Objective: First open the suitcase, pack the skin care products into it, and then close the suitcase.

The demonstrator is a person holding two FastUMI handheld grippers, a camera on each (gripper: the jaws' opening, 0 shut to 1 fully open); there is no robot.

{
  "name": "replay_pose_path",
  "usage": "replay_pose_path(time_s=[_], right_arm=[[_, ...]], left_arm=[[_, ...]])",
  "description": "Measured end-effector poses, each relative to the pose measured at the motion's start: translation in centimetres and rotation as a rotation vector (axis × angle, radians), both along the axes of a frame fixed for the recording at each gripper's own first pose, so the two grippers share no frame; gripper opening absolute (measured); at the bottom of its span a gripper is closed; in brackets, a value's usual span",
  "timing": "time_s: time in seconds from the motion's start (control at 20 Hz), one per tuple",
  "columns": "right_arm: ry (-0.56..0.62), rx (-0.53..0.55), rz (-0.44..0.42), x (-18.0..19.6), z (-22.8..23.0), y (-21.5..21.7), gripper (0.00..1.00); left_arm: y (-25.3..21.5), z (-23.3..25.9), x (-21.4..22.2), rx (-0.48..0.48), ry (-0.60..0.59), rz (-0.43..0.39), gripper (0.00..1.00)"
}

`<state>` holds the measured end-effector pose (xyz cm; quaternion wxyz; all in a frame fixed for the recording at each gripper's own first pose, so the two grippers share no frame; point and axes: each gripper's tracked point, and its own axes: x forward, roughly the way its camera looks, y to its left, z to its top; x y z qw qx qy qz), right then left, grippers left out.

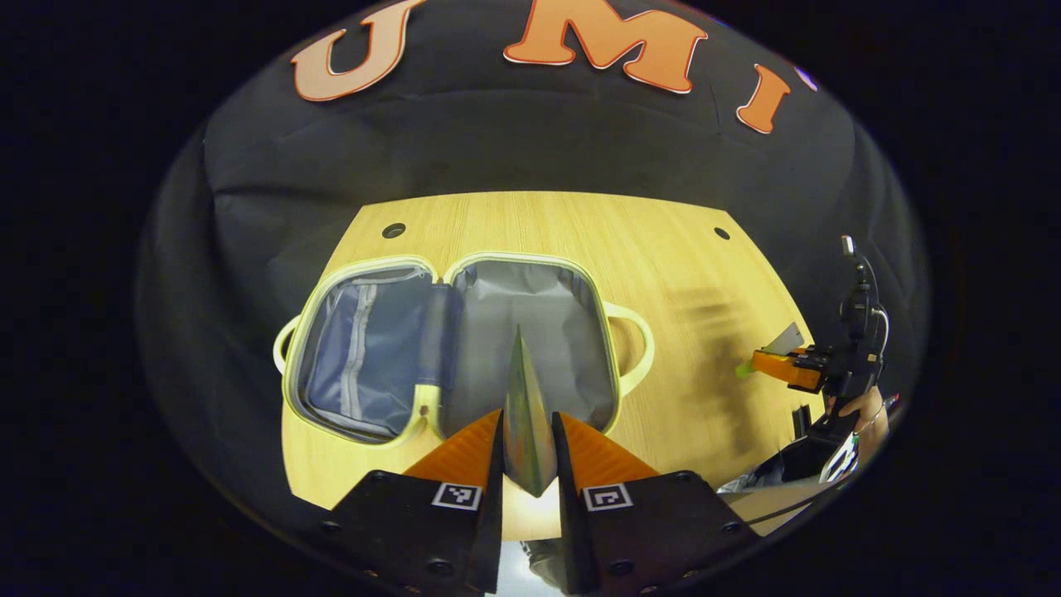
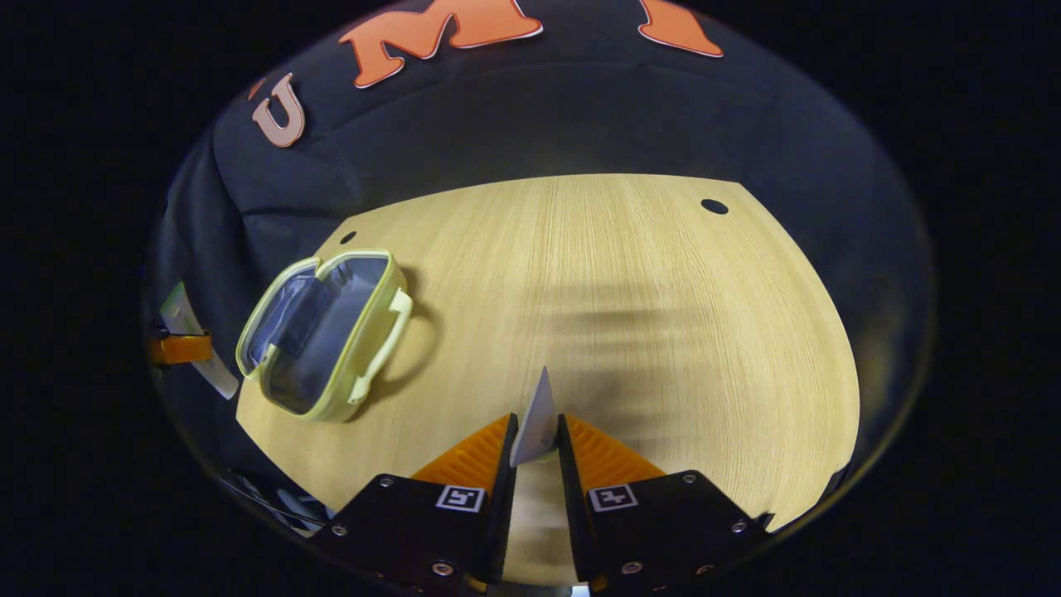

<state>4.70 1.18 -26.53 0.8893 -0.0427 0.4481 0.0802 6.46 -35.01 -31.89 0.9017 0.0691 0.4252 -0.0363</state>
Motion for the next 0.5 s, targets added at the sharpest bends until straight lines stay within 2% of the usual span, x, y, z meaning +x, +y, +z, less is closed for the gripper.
replay_pose_path(time_s=[0.15,0.3,0.4,0.5], right_arm=[[-0.008,0.019,-0.02,-1.3,1.4,1.8,0.32],[-0.012,0.031,-0.064,-2.7,1.8,3.3,0.32],[-0.018,0.014,-0.104,-3.7,1.8,3.9,0.32],[-0.027,-0.007,-0.155,-4.8,1.8,4.3,0.32]], left_arm=[[-0.6,0.0,1.4,-0.048,0.109,-0.091,0.3],[-1.6,-2.6,3.9,-0.086,0.241,-0.199,0.3],[-1.9,-4.8,5.2,-0.092,0.361,-0.207,0.3],[-1.2,-7.3,5.5,-0.061,0.524,-0.125,0.3]])
